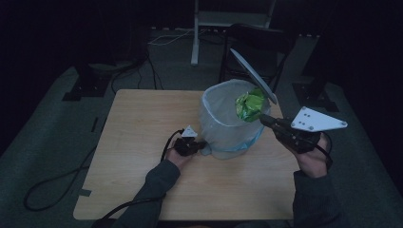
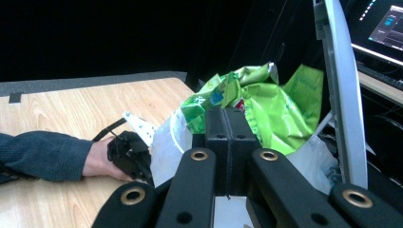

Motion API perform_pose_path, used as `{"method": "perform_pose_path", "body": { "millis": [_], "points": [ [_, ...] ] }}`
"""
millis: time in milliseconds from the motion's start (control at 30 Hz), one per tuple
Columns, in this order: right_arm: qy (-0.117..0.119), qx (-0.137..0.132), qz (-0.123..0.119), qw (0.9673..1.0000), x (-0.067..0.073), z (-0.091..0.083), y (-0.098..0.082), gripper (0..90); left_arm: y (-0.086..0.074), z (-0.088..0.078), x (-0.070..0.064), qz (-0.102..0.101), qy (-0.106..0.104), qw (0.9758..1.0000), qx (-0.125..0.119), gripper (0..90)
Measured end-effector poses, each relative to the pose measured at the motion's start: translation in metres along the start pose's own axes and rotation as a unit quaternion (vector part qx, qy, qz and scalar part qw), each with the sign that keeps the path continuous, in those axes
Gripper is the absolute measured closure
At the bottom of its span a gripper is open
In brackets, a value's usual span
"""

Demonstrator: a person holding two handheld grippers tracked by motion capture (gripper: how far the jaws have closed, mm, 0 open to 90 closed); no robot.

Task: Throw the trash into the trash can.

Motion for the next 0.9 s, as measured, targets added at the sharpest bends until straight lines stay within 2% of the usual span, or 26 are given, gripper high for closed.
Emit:
{"method": "perform_pose_path", "body": {
  "millis": [467, 900],
  "points": [
    [-0.002, 0.003, 0.006, 1.0, 0.001, 0.025, -0.002, 90.0, 0.0, 0.0, 0.0, 0.001, 0.001, 1.0, 0.0, 90.0],
    [-0.018, 0.015, 0.005, 0.9997, -0.003, 0.043, -0.008, 90.0, 0.0, 0.0, 0.0, 0.0, 0.0, 1.0, 0.0, 90.0]
  ]
}}
Point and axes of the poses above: each handheld gripper's, and its own axes: z roughly forward along the jaws, y roughly out of its top, x roughly to its left, the point moved 6 cm from there along z, roughly forward along the jaws, and after that the axes turned 14 degrees about -y, right-handed, at the moved point
